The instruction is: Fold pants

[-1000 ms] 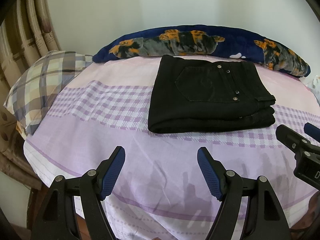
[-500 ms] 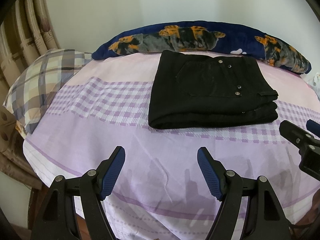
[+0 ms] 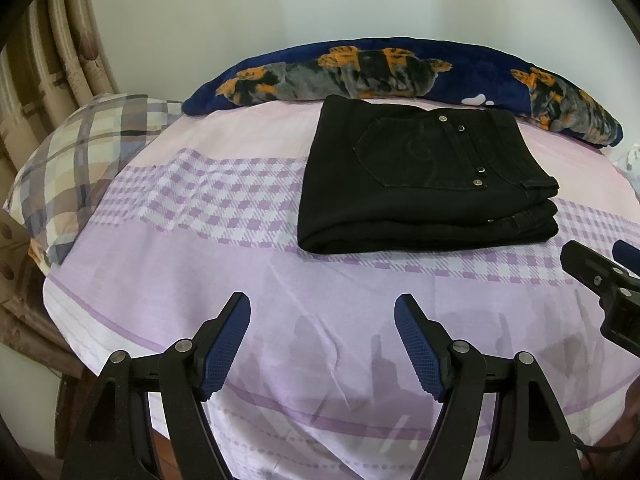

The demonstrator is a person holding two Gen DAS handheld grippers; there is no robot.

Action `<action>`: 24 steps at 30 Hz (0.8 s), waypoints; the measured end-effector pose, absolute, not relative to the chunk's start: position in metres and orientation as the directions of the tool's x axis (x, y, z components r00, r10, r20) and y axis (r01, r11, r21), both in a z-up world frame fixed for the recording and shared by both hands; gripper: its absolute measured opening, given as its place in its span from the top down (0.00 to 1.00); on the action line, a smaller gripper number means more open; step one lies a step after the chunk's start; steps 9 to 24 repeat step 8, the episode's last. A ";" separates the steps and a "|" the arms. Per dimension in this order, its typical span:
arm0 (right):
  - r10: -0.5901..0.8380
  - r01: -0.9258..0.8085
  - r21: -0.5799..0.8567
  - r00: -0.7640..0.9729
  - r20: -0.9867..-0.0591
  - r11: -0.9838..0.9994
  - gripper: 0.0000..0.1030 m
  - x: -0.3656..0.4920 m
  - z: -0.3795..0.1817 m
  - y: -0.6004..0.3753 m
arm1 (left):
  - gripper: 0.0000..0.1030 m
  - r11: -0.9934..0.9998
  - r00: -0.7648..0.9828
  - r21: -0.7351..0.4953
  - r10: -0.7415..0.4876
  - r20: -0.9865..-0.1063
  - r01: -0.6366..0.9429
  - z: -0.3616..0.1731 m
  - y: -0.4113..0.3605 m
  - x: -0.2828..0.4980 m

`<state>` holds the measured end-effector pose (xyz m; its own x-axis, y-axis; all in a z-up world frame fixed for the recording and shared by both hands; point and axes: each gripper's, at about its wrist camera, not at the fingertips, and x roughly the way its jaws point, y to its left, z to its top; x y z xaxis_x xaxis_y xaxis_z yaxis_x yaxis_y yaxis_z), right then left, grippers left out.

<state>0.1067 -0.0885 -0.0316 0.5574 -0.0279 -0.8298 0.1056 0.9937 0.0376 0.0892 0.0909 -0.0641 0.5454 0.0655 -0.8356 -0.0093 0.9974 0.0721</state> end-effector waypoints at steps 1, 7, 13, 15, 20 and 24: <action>-0.029 0.106 0.037 0.557 -0.830 0.994 0.06 0.107 -0.032 -0.089 | 0.27 0.997 0.546 0.072 0.065 -0.835 -0.010 -0.065 0.092 0.089; -0.030 0.108 0.037 0.558 -0.829 0.993 0.06 0.107 -0.032 -0.091 | 0.27 0.998 0.544 0.070 0.061 -0.837 -0.005 -0.065 0.091 0.089; -0.029 0.106 0.037 0.559 -0.829 0.994 0.06 0.106 -0.032 -0.091 | 0.27 0.998 0.544 0.068 0.059 -0.837 -0.002 -0.065 0.092 0.089; -0.029 0.106 0.037 0.559 -0.829 0.994 0.06 0.106 -0.032 -0.091 | 0.27 0.998 0.544 0.068 0.059 -0.837 -0.002 -0.065 0.092 0.089; -0.029 0.106 0.037 0.559 -0.829 0.994 0.06 0.106 -0.032 -0.091 | 0.27 0.998 0.544 0.068 0.059 -0.837 -0.002 -0.065 0.092 0.089; -0.029 0.106 0.037 0.559 -0.829 0.994 0.06 0.106 -0.032 -0.091 | 0.27 0.998 0.544 0.068 0.059 -0.837 -0.002 -0.065 0.092 0.089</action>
